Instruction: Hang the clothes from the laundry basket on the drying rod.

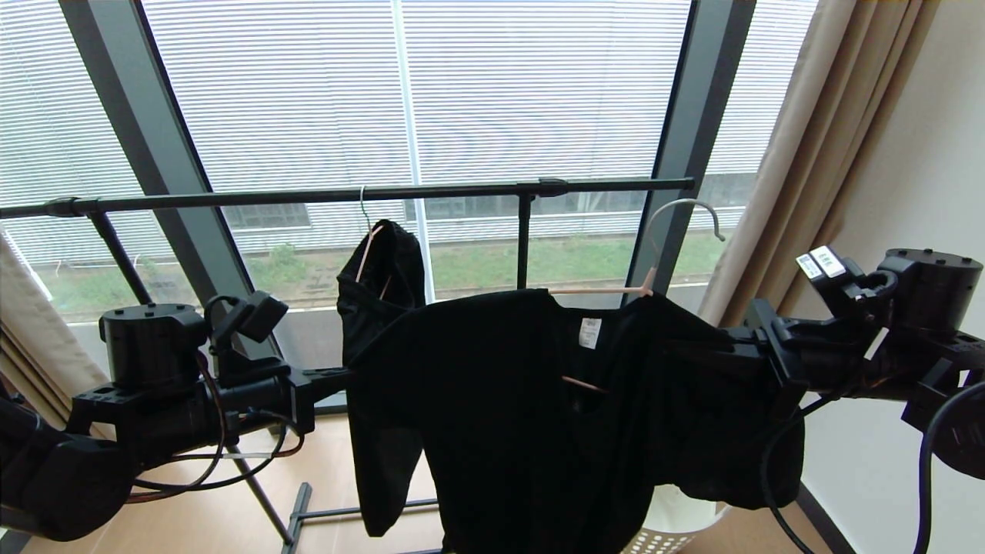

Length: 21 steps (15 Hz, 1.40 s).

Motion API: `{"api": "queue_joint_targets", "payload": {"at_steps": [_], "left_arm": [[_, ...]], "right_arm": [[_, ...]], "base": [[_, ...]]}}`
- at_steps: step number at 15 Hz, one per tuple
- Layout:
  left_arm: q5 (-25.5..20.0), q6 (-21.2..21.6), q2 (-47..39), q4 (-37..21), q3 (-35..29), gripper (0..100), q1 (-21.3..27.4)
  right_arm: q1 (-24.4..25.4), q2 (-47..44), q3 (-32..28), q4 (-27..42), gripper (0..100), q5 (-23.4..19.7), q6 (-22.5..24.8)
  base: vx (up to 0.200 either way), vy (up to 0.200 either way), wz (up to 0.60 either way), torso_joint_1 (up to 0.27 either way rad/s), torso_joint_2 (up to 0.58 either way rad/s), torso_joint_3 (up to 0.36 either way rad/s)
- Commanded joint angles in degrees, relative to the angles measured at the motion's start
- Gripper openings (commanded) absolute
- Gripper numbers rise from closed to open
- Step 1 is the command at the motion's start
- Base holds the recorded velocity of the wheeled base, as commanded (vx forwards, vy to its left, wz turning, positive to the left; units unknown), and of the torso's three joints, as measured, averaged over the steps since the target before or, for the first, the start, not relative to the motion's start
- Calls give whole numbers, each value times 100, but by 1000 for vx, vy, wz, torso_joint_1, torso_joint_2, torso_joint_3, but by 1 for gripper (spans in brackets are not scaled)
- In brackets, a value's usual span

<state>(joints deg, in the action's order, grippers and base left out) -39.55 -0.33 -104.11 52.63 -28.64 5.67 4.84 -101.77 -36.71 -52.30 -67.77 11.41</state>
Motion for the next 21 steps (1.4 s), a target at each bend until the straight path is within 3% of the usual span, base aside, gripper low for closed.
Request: {"api": "queue_joint_targets", "payload": {"at_steps": [1, 12, 13, 18, 21], "left_arm": [[0, -2, 5, 2, 7, 0, -4], [0, 7, -4, 2, 16, 0, -22], [0, 15, -4, 2, 25, 100, -13], [-44, 7, 119, 2, 60, 100, -22], [-475, -125, 629, -7, 174, 100, -22]], "right_arm": [[-1, -1, -3, 0, 0, -8, 2], [-97, -10, -3, 0, 0, -228, 2], [-97, -19, -12, 0, 0, -228, 2], [-97, -45, -12, 9, 0, -219, 2], [35, -186, 41, 18, 0, -219, 19]], "base": [[0, 0, 0, 0, 0, 0], [0, 0, 0, 0, 0, 0], [0, 0, 0, 0, 0, 0], [0, 0, 0, 0, 0, 0], [0, 0, 0, 0, 0, 0]]}}
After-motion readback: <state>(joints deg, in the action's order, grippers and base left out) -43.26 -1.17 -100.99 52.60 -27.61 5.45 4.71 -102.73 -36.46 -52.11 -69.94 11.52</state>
